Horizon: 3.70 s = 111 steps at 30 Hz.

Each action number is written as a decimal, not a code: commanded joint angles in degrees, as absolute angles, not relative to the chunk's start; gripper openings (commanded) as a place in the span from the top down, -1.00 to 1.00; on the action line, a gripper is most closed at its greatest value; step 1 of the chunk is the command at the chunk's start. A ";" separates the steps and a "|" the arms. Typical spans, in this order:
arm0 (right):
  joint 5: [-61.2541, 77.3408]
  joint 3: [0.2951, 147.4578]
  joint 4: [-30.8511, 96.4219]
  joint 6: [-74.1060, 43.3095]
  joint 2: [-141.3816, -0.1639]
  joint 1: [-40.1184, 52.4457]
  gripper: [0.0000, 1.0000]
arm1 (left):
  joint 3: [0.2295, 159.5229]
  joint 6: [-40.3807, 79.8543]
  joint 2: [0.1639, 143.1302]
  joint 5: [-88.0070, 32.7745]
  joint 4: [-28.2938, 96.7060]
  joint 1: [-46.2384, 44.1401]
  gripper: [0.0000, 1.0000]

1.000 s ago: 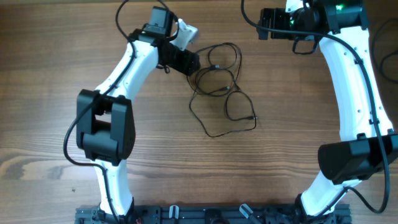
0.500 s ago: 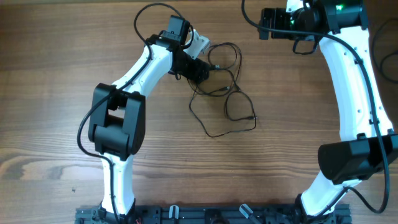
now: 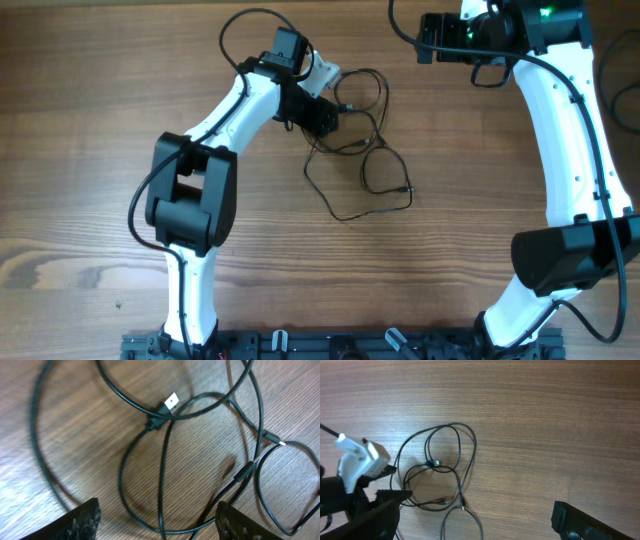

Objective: Untangle cables

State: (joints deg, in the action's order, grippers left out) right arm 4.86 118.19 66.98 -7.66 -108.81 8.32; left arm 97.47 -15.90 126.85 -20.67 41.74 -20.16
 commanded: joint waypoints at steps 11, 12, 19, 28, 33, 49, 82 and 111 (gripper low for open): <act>3.86 117.84 66.63 -6.04 -107.68 8.45 -1.00 | 98.15 -15.84 130.19 -23.33 42.61 -21.76 -0.41; 3.86 117.84 66.63 -6.04 -107.68 8.45 -0.99 | 98.15 -15.84 130.19 -23.33 42.61 -21.76 -0.28; 3.86 117.84 66.63 -6.02 -107.68 8.45 -0.99 | 98.15 -15.81 130.19 -23.29 43.03 -21.69 0.67; 0.03 117.84 66.83 -8.40 -107.68 8.38 -1.00 | 98.17 -14.50 129.69 -15.18 44.62 -20.27 0.92; -1.91 117.84 66.87 -9.78 -107.68 8.38 -1.00 | 98.17 -14.35 125.14 -16.84 45.21 -17.87 0.92; 3.75 117.62 67.16 -11.35 -110.59 8.45 -0.99 | 98.17 -14.50 103.48 -16.88 45.76 -10.59 0.87; 0.14 117.62 61.45 -18.04 -123.50 18.96 -1.00 | 98.10 -13.65 102.39 -16.84 46.24 -7.66 0.10; -4.08 117.62 60.29 -14.92 -123.50 18.13 -0.99 | 98.10 -11.09 127.35 -16.88 38.85 -8.25 -0.57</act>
State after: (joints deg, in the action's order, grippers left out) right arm -2.87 117.54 60.55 -15.33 -122.69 18.55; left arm 97.51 -11.60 124.16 -16.95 39.27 -7.88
